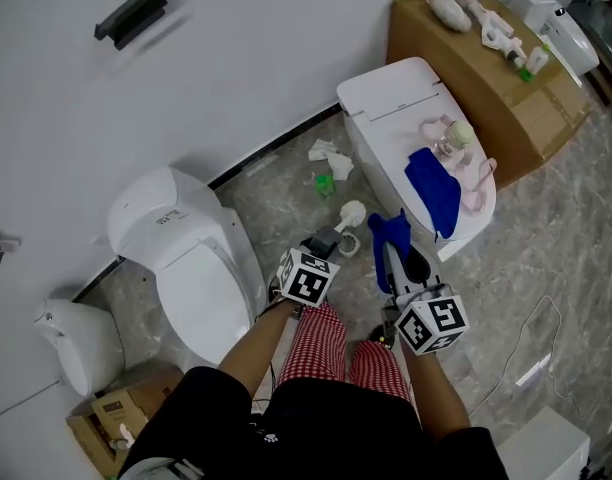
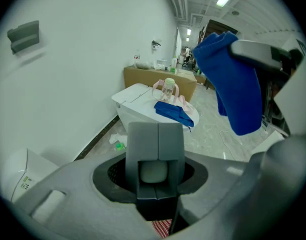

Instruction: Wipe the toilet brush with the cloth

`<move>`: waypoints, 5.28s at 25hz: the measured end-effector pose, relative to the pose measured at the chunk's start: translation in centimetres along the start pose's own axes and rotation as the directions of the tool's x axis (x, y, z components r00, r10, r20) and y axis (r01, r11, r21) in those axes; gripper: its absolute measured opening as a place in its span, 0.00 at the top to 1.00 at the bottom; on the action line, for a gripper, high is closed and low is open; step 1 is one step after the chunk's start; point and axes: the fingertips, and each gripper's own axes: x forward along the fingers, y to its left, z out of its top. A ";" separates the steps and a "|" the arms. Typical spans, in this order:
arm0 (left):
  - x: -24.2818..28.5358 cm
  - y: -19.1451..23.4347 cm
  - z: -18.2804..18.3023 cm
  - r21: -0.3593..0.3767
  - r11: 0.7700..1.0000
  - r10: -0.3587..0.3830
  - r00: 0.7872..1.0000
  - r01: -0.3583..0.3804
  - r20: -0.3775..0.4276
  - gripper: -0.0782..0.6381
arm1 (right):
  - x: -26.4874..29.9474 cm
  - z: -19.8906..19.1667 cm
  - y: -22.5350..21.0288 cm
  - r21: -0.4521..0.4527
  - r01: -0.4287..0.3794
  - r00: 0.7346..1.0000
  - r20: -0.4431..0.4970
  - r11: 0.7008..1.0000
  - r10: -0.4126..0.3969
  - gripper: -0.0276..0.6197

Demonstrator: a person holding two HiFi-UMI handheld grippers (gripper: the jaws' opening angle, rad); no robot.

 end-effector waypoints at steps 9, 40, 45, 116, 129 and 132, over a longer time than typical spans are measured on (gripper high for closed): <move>-2.8 -0.1 2.5 -0.037 0.999 0.017 0.998 -0.014 0.065 0.66 | -0.8 2.0 1.6 -0.013 -0.023 0.999 0.034 1.000 0.023 0.86; -14.1 -3.3 11.0 -0.061 0.997 0.067 0.941 -0.049 0.332 0.66 | -5.2 10.3 4.0 0.057 -0.115 0.967 0.234 0.992 0.099 0.86; -15.9 -3.8 12.1 -0.036 0.998 0.059 0.928 -0.049 0.369 0.66 | -5.6 11.3 4.5 0.043 -0.136 0.960 0.252 0.990 0.121 0.86; -36.6 -12.4 17.7 0.198 0.977 -0.202 0.670 0.082 0.715 0.66 | -12.3 19.2 15.5 -0.254 -0.397 0.825 0.322 0.882 0.464 0.86; -37.4 -12.9 17.8 0.196 0.970 -0.240 0.653 0.141 0.718 0.66 | -12.1 19.3 16.4 -0.331 -0.355 0.832 0.315 0.874 0.457 0.86; -37.6 -12.9 17.7 0.190 0.971 -0.238 0.654 0.145 0.718 0.66 | -12.1 19.3 16.5 -0.343 -0.338 0.837 0.315 0.876 0.447 0.86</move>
